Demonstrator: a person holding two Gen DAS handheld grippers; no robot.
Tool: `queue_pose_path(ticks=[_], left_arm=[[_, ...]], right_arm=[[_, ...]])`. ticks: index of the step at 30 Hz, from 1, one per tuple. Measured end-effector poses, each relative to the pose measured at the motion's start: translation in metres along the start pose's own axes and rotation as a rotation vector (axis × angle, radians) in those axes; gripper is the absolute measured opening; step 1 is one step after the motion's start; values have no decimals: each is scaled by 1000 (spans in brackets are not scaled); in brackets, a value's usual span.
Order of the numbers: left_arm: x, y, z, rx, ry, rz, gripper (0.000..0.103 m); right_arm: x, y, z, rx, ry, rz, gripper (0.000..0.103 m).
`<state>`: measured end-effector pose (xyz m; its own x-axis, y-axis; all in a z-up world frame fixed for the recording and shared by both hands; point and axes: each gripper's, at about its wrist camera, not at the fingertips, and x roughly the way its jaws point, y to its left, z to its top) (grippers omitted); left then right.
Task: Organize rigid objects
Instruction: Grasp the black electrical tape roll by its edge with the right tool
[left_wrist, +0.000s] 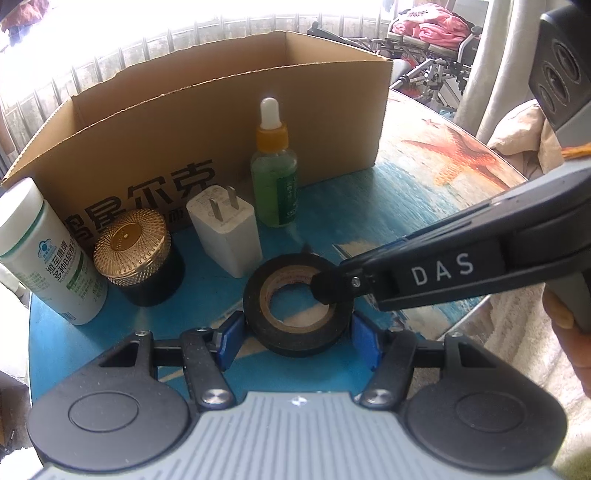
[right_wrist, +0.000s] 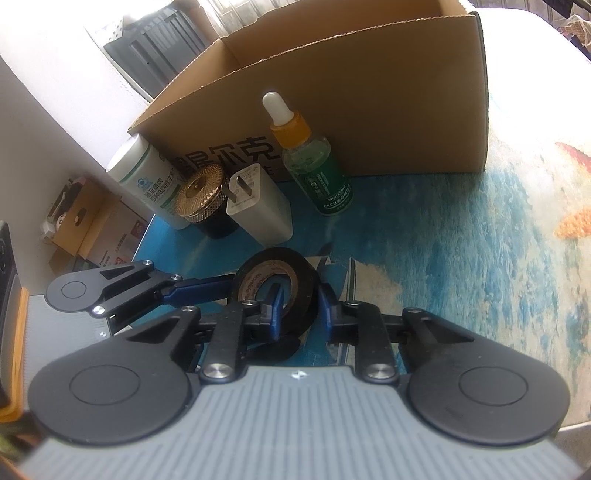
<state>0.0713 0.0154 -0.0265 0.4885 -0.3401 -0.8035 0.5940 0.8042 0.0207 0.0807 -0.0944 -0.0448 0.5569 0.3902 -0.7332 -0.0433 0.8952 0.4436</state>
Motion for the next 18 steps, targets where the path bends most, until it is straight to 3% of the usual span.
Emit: queue_pose_path(ticks=[11,18], left_arm=[[5,1,2,27,-7,5,74],[9,0,5,29,-21,1,74]], right_arm=[[0,-3,0,11,0,9,20],[-1,-4,-1,7,0,9,21]])
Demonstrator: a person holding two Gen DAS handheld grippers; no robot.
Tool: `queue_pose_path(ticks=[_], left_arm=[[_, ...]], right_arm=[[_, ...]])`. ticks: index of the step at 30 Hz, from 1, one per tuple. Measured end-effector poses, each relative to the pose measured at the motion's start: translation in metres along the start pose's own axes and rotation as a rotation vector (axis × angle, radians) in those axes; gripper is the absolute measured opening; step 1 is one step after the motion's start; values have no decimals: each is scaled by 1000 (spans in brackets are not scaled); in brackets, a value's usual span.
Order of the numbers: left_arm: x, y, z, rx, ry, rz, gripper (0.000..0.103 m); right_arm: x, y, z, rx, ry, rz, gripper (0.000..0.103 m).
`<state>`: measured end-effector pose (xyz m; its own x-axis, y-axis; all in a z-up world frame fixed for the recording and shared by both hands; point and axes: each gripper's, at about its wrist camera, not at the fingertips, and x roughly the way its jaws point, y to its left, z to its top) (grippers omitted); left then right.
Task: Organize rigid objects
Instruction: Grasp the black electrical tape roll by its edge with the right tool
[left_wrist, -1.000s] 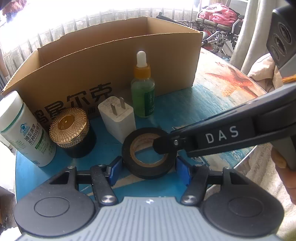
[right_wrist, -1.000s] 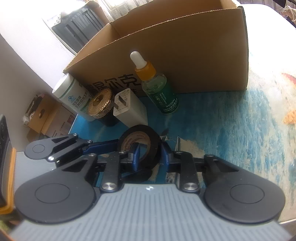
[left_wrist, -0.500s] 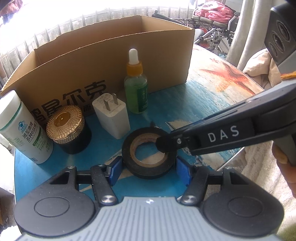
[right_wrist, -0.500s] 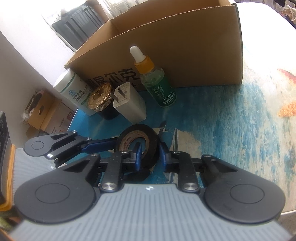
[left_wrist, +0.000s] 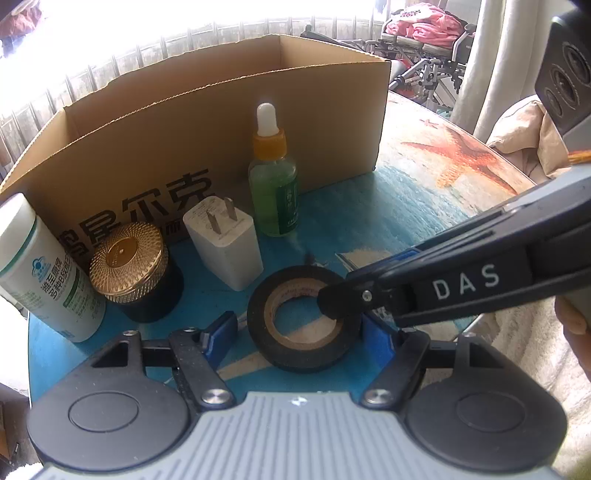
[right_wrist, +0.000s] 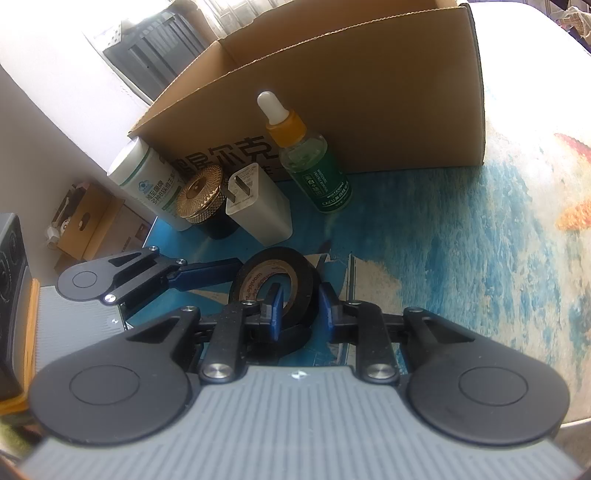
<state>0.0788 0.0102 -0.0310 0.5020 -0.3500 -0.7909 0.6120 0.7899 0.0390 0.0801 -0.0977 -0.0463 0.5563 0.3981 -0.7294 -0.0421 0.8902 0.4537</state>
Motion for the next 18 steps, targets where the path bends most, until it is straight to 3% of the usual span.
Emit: queue_pose_path(ticks=[5,18], left_arm=[[1,0,1,-5,-6,-12,68],[0,-2,1,-28,-18,-3,67]], right_arm=[[0,0,0,1,-1,1,21],[-2,0,-2,-1,-9,3,22]])
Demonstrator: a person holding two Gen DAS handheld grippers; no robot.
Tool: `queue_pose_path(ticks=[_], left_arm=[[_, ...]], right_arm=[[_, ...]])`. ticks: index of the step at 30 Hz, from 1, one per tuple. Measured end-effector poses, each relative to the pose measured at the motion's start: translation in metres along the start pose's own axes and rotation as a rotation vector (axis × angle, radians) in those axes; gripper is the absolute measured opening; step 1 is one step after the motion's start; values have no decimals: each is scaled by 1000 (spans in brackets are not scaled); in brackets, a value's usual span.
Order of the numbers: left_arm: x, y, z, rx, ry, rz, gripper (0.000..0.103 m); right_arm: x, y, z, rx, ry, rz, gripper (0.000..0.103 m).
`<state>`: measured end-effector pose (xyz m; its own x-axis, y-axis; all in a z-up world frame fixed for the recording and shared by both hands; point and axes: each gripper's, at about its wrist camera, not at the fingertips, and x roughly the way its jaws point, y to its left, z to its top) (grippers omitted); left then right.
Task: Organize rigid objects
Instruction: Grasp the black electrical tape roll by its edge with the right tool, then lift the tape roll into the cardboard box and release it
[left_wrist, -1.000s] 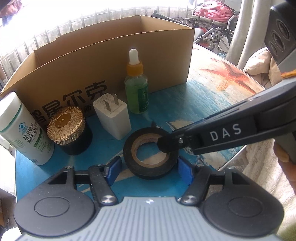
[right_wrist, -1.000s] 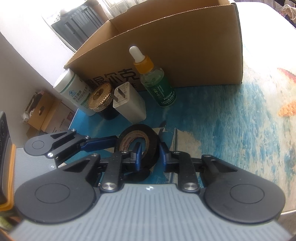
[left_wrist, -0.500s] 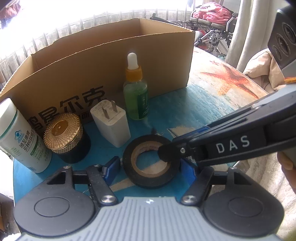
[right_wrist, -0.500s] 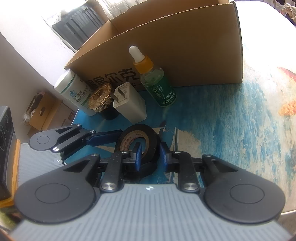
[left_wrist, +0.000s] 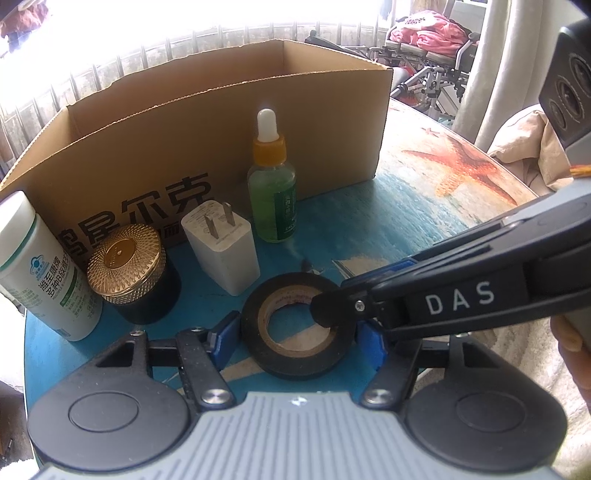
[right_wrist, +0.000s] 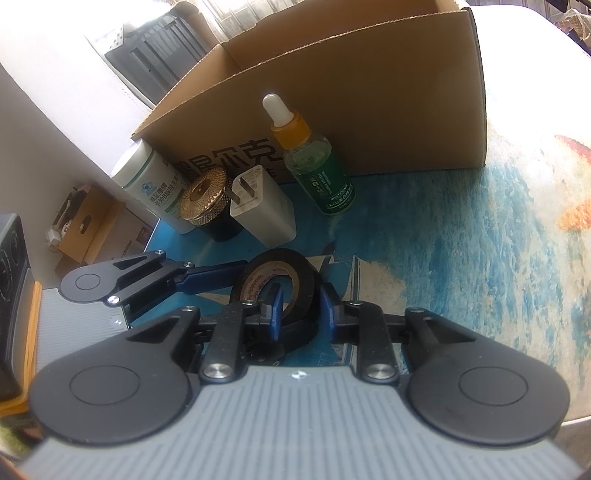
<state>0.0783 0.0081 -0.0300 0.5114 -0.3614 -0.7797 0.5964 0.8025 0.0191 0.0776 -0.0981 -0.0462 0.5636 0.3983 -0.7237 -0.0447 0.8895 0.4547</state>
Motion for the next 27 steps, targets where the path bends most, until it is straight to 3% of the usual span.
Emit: queue_pose_path(ticks=[18,27], left_arm=[[-33,-6,4,-5,-96,21,67],[-81,-11,20,8,-231,75,67]], right_arm=[[-35,27,1,-28,-91,5,22],[-77,63,13,-121,-243,17,22]])
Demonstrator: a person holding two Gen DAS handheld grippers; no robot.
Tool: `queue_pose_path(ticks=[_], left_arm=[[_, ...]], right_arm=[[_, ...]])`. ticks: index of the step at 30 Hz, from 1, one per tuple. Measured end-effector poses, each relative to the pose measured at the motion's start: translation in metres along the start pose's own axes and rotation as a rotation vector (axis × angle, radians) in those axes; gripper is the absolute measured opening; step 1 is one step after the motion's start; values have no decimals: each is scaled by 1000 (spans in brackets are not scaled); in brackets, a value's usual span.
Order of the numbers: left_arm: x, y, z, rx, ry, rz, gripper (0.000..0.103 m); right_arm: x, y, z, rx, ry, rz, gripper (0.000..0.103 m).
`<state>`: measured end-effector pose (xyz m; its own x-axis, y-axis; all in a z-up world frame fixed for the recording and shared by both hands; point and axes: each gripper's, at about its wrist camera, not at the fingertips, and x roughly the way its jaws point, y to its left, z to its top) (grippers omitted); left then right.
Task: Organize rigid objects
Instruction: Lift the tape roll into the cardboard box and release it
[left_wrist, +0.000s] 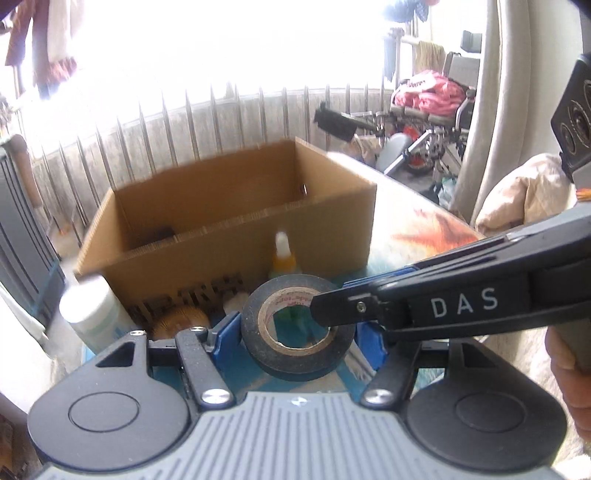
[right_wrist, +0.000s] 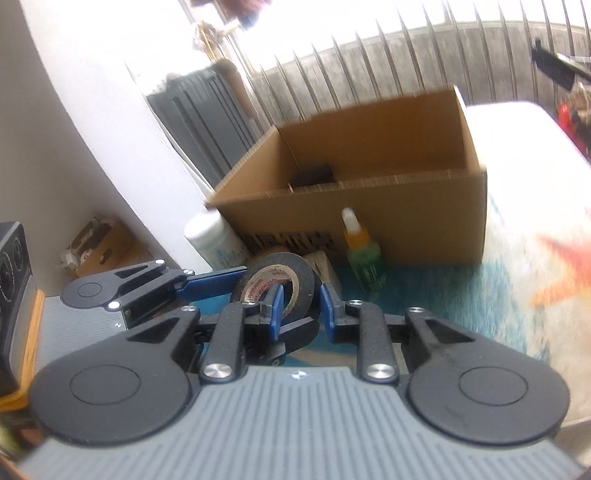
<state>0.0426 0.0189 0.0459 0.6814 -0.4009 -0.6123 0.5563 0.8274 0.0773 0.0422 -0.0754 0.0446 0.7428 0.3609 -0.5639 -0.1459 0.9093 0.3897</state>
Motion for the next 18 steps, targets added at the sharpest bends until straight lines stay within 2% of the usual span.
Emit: queue_pose_path(ticks=[6,10,13,18], left_arm=[[-26,10,42,0,-124,60,67],[-26,20,75,-18,-149,88,68],[-10,34,98,-50,-119,94,68],[39,70,125,-159,9,71,67]], right_arm=[[-21,19,48,-120,-113,20,22],[-14,22,86,-180,-121,39,22],[5,14,117,-187,-76,63,22],[55,-10,169,-158,80,88,22]])
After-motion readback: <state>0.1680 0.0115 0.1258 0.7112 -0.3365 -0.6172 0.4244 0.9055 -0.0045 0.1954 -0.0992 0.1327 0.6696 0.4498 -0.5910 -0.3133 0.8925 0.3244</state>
